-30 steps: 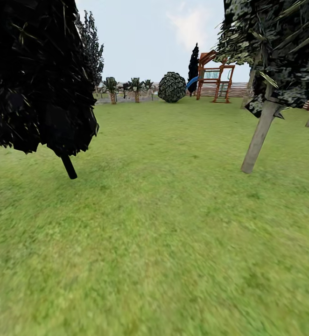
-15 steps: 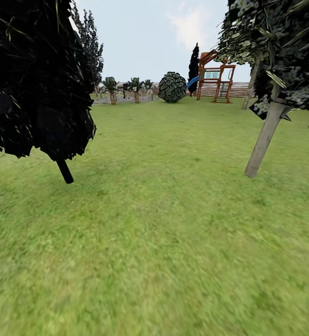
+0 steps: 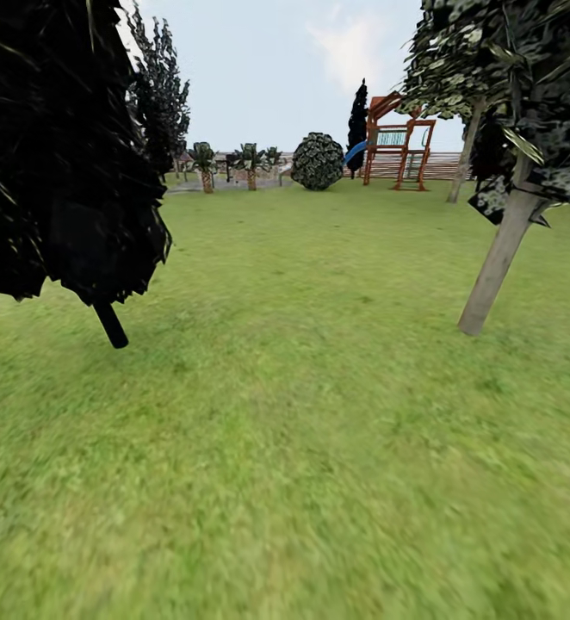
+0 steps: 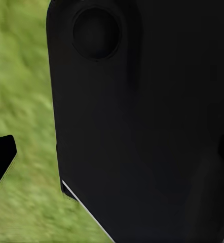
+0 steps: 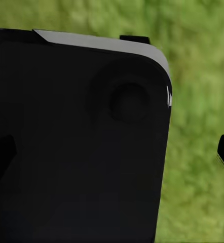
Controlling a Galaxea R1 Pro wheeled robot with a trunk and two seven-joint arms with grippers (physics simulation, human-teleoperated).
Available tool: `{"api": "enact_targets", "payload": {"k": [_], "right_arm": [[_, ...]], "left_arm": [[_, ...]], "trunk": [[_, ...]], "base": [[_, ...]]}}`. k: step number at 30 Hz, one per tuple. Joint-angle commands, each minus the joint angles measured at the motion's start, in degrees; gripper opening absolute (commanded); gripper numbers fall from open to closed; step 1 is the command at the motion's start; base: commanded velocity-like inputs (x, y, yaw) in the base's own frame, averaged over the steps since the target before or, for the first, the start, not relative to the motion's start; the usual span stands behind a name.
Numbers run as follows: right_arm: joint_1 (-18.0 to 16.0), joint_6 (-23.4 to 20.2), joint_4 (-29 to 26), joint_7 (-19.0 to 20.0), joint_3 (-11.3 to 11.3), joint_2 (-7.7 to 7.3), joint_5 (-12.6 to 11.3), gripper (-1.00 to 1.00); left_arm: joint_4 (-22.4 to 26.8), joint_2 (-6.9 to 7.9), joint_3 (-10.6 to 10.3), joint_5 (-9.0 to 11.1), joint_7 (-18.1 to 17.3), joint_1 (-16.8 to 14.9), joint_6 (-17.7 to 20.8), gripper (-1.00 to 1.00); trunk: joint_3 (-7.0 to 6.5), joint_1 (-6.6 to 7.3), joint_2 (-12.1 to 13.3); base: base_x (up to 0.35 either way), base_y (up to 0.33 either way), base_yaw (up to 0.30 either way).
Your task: Take the three Easter eggs out of the wicker basket on the lawn in the garden, then place them on the lawn next to a single tree (choose any tree) so that all three eggs are next to the same tree and none are left in the basket.
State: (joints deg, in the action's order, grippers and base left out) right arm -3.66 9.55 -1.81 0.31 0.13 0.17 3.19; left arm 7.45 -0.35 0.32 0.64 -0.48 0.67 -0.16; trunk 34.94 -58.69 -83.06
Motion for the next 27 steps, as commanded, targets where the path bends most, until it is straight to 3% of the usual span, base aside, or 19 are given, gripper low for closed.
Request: {"api": "enact_targets", "payload": {"k": [1, 27], "right_arm": [[0.0, 0.2, 0.0, 0.0, 0.0, 0.03, 0.3, 1.0], [0.0, 0.2, 0.0, 0.0, 0.0, 0.01, 0.3, 1.0]], "left_arm": [[0.1, 0.0, 0.0, 0.1, 0.0, 0.1, 0.0, 1.0], [0.1, 0.0, 0.0, 0.1, 0.0, 0.0, 0.0, 1.0]], "trunk": [[-0.01, -0.04, 0.0], [-0.37, -0.04, 0.0]], "base": [[0.341, 0.0, -0.053], [0.34, 0.0, -0.016]]}}
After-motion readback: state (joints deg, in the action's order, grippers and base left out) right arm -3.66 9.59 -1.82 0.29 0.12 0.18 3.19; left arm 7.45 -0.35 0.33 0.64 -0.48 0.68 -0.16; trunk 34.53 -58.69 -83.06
